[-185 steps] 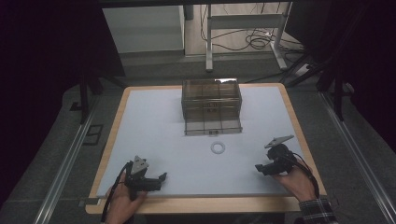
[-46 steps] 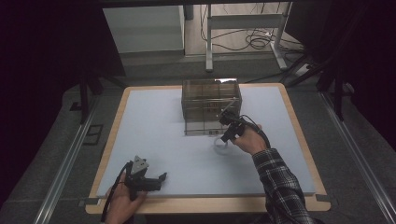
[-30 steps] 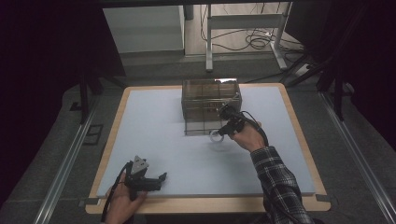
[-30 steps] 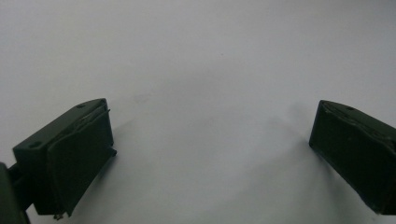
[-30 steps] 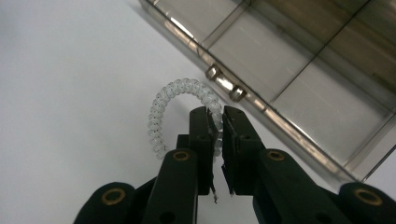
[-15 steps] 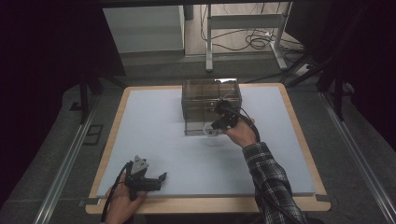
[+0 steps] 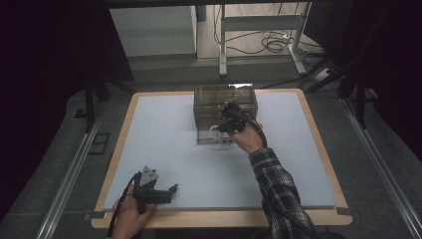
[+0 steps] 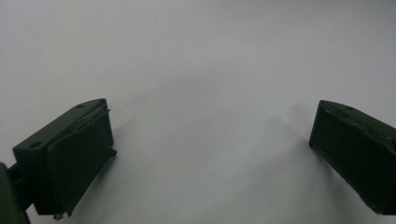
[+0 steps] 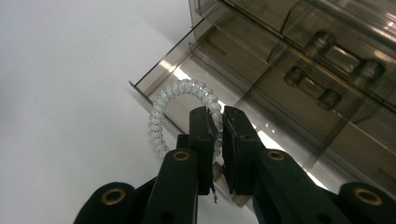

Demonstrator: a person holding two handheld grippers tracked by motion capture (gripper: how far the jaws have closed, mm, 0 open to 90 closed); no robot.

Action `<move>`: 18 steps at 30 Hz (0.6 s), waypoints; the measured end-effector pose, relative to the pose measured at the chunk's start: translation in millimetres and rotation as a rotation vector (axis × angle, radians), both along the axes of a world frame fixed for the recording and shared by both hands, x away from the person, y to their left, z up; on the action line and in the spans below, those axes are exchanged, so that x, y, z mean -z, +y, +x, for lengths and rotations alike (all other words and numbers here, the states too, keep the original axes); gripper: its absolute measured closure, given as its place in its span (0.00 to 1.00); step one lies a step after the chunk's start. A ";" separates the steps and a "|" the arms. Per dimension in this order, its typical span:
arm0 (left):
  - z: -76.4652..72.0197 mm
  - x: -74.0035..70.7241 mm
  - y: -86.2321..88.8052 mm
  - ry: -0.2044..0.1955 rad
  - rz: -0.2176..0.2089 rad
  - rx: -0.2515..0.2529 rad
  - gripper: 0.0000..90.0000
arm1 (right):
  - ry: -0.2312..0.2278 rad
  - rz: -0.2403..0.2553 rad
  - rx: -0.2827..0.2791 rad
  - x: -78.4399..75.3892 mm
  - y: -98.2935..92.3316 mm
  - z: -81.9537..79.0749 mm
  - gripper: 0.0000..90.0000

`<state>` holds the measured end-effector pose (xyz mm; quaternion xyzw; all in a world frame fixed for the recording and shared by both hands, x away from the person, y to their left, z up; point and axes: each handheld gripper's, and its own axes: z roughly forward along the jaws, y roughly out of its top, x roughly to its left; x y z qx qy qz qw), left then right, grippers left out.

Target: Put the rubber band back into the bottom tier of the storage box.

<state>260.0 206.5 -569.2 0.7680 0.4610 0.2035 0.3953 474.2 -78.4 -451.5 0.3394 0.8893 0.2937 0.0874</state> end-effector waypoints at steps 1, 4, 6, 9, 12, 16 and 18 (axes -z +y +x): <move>0.0 0.0 0.0 0.000 0.000 0.000 0.00 | -0.003 0.004 0.000 0.9 1.5 0.9 0.90; 0.0 0.0 0.0 0.000 0.000 0.000 0.00 | -0.015 0.011 0.003 4.7 6.1 4.2 0.90; 0.0 0.0 0.0 0.000 0.000 0.000 0.00 | -0.020 0.015 0.005 7.3 8.7 5.9 0.90; -0.1 0.0 -0.2 0.000 -0.002 -0.001 0.00 | -0.027 0.023 0.005 12.8 13.3 9.2 0.90; -0.1 0.0 -0.1 0.000 0.000 -0.001 0.00 | -0.034 0.029 0.018 18.3 17.0 11.8 0.90; -0.1 -0.1 0.0 0.001 -0.001 0.000 0.00 | -0.042 0.026 0.025 26.9 22.8 15.3 0.90; -0.1 0.0 -0.2 0.001 -0.002 -0.001 0.00 | -0.040 0.023 0.025 30.9 26.0 16.5 0.90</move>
